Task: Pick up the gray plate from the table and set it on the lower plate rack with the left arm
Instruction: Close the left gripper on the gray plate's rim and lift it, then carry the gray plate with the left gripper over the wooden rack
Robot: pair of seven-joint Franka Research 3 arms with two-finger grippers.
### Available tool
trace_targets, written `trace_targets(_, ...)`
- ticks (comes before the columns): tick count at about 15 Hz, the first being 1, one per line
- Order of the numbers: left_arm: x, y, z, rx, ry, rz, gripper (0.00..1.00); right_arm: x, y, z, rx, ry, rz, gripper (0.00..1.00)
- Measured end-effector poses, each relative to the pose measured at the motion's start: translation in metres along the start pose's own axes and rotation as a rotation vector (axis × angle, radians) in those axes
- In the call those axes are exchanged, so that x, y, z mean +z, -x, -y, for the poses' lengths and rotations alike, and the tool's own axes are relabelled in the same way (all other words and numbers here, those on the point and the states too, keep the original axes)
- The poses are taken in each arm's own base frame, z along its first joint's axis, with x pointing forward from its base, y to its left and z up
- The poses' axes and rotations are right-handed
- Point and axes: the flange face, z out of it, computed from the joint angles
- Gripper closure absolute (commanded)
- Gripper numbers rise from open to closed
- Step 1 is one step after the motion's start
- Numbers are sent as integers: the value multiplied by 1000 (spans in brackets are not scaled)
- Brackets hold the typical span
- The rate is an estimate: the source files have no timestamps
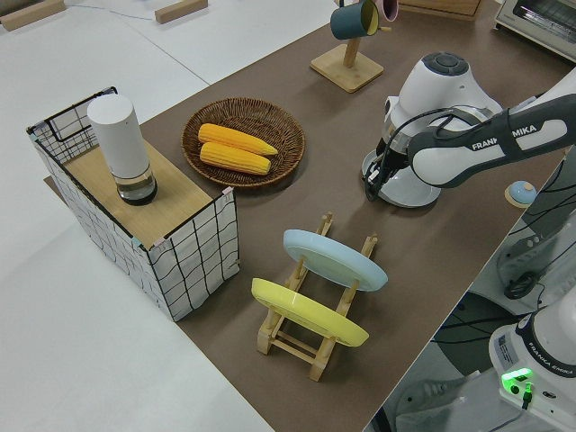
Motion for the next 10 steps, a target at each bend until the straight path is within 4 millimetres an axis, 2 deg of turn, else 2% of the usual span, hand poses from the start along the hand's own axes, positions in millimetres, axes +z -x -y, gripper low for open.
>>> trace_targets(5, -14, 0, 1, -3, 1, 19, 1000, 0, 0, 0, 0, 0, 0, 17)
trace_targets(8, -36, -5, 3, -6, 4, 45, 1000, 0, 0, 0, 0, 0, 0, 17)
trace_targets(10, -59, -10, 5, -10, 7, 68, 1000, 0, 0, 0, 0, 0, 0, 17)
